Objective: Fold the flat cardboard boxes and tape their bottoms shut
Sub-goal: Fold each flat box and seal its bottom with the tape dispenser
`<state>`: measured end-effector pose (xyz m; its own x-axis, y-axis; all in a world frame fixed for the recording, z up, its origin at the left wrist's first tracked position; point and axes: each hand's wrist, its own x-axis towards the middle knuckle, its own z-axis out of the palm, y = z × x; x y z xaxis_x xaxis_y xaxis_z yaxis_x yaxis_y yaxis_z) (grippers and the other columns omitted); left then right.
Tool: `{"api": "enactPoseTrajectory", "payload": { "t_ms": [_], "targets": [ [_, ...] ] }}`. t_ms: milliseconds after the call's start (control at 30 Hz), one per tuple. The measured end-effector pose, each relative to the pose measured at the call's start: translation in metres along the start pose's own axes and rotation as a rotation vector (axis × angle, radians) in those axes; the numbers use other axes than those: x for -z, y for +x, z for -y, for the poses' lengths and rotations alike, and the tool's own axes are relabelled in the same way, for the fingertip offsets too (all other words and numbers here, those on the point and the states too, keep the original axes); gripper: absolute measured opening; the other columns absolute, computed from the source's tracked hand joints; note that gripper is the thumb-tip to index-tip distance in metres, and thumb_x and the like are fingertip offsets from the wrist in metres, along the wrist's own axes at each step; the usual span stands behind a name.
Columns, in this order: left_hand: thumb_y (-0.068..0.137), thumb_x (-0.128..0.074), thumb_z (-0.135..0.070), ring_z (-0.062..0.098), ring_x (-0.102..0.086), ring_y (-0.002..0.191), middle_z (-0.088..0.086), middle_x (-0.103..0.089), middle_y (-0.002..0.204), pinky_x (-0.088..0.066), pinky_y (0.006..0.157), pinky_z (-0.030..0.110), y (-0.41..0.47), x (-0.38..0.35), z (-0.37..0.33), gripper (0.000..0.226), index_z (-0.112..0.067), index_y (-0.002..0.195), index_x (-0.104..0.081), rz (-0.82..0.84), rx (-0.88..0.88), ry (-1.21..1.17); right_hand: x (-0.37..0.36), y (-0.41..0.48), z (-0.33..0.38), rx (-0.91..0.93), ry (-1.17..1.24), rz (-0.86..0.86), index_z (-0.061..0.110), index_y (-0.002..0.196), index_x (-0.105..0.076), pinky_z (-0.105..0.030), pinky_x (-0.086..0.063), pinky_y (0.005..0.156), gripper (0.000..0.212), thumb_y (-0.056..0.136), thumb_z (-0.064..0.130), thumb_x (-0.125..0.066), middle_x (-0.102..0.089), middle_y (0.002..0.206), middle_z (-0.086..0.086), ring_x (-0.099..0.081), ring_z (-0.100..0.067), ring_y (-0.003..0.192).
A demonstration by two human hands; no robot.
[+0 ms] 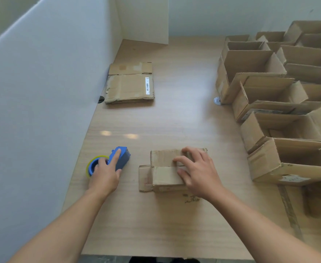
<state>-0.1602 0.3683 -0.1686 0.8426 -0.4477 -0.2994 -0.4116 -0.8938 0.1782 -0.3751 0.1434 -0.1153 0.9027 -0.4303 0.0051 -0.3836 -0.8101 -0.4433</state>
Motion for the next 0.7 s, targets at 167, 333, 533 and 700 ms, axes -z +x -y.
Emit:
{"api": "enactPoseTrajectory", "payload": {
  "t_ms": [167, 333, 533, 700],
  "targets": [
    [0.101, -0.044, -0.040, 0.025, -0.050, 0.084, 0.009, -0.043, 0.098, -0.048, 0.075, 0.038, 0.005, -0.003, 0.000, 0.074, -0.049, 0.152, 0.009, 0.029, 0.031, 0.026, 0.000, 0.000, 0.002, -0.029, 0.019, 0.005, 0.042, 0.119, -0.058, -0.034, -0.021, 0.110, 0.033, 0.089, 0.047, -0.047, -0.040, 0.138, 0.011, -0.027, -0.017, 0.132],
    [0.103, -0.041, -0.032, 0.022, -0.053, 0.074, 0.007, -0.053, 0.087, -0.049, 0.071, 0.037, 0.006, 0.006, -0.007, 0.072, -0.042, 0.154, 0.008, 0.045, 0.015, 0.015, -0.001, -0.002, 0.001, -0.028, 0.025, 0.009, 0.042, 0.122, -0.059, -0.029, -0.018, 0.109, 0.033, 0.091, 0.048, -0.049, -0.039, 0.140, 0.012, -0.025, -0.015, 0.132],
    [0.100, -0.045, -0.032, 0.025, -0.055, 0.083, 0.004, -0.061, 0.111, -0.048, 0.077, 0.038, -0.011, 0.060, -0.033, 0.072, -0.053, 0.151, 0.001, 0.011, -0.126, -0.166, 0.003, 0.003, -0.001, -0.073, 0.167, -0.009, 0.037, 0.129, -0.059, -0.032, -0.023, 0.113, 0.038, 0.092, 0.044, -0.056, -0.045, 0.141, 0.013, -0.032, -0.014, 0.133],
    [0.099, -0.047, -0.031, 0.023, -0.050, 0.078, -0.008, -0.049, 0.096, -0.049, 0.063, 0.038, -0.052, 0.092, -0.048, 0.078, -0.064, 0.144, 0.008, -0.166, -0.581, -0.073, 0.016, 0.005, -0.011, -0.126, 0.560, -0.084, 0.050, 0.142, -0.034, -0.035, -0.026, 0.117, 0.048, 0.098, 0.037, -0.050, -0.040, 0.143, 0.023, -0.035, -0.006, 0.136]
  ]
}}
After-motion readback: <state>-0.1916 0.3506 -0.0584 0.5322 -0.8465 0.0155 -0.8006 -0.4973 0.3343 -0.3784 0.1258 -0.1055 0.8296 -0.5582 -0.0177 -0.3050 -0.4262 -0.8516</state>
